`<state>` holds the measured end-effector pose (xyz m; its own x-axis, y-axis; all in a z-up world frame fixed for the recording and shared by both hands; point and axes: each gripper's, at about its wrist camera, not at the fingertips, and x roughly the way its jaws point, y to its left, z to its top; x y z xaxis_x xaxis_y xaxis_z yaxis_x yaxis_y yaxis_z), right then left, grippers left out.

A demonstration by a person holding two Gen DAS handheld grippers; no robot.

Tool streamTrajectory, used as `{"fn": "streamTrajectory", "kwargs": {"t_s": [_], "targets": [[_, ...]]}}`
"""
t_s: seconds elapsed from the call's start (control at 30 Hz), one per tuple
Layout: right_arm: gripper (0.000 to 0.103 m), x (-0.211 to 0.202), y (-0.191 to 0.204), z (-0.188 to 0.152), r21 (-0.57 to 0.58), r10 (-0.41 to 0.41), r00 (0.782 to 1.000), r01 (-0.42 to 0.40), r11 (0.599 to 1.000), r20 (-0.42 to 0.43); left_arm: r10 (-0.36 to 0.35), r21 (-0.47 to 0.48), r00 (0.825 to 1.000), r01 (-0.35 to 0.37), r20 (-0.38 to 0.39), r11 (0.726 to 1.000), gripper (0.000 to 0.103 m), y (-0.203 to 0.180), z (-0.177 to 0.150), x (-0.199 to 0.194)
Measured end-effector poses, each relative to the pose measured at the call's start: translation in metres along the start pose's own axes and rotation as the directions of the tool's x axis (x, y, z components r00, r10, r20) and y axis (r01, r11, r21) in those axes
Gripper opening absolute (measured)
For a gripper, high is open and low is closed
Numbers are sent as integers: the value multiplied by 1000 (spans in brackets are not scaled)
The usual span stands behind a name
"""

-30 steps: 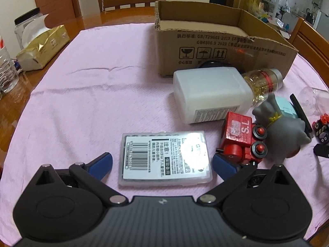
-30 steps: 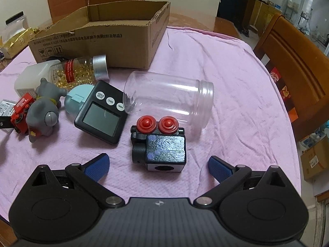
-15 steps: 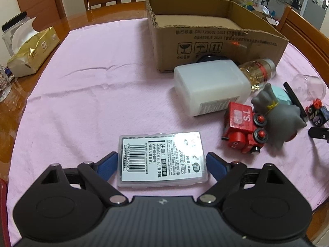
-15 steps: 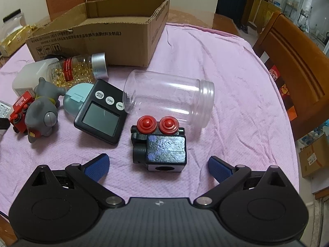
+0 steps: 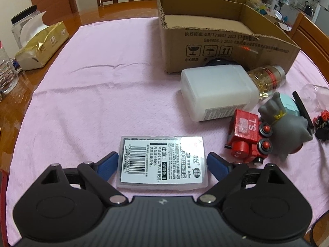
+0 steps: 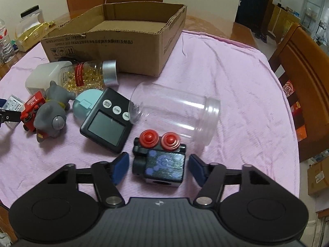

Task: Organize rigid objects
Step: 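Close left tool on the battery pack while right tool closes on the robot block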

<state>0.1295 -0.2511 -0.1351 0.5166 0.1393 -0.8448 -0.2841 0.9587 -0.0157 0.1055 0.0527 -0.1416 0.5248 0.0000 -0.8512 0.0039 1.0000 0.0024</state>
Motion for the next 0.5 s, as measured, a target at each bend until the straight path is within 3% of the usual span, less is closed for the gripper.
{"fn": "streamTrajectory", "kwargs": {"t_s": [0.3,0.5], "targets": [[64,1,8,-2,28,-11,1000,10,1000,20,20,-32,1000,-20,-6,999,93,-3,3,1],[58,1,7,-1,63,-34,999,32,998,29,10,-29,1000,-10,-4,1000,89,-2,6,3]]}}
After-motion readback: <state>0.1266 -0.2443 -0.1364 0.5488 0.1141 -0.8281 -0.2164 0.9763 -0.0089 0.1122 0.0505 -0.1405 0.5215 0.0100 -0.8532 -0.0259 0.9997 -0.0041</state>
